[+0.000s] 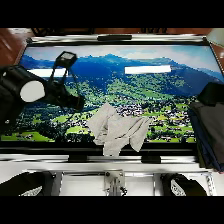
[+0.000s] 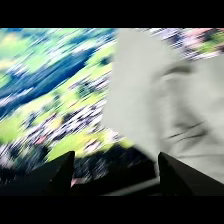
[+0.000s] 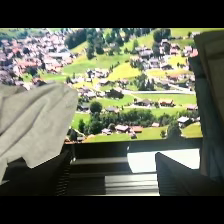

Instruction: Fold the shirts.

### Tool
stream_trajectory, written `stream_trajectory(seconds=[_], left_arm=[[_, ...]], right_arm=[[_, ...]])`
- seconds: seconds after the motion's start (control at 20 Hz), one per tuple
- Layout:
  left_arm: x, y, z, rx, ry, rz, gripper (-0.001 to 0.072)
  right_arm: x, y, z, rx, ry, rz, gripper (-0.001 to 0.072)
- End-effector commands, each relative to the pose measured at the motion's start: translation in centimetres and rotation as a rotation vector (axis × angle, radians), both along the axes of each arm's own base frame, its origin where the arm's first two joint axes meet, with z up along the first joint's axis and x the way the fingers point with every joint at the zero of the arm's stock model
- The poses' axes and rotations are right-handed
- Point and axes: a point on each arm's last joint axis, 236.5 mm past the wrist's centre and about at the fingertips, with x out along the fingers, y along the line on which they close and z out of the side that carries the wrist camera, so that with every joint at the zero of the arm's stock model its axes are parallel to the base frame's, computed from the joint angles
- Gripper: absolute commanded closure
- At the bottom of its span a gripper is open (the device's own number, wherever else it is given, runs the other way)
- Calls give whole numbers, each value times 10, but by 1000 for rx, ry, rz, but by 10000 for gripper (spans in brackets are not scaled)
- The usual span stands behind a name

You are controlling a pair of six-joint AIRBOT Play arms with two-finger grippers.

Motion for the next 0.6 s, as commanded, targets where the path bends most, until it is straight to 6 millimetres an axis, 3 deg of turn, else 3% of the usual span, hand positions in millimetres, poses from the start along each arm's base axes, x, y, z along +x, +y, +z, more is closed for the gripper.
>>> stream_trajectory(seconds=[0.0, 0.15, 0.3, 0.4, 0.55], left_arm=[[-25, 46, -55, -55, 267, 131, 87], [-37, 9, -115, -338, 415, 205, 84], [-39, -3, -155, -471, 474, 329, 86], [-38, -4, -176, -479, 491, 372, 87], [-23, -16, -187, -540, 488, 408, 89]], right_arm=[[-3, 6, -67, 28, 165, 26, 77], [-13, 16, -118, 73, 275, 39, 77], [-21, 17, -152, 79, 339, 35, 77], [-20, 18, -162, 85, 338, 33, 77], [-12, 20, -161, 93, 303, 33, 77]])
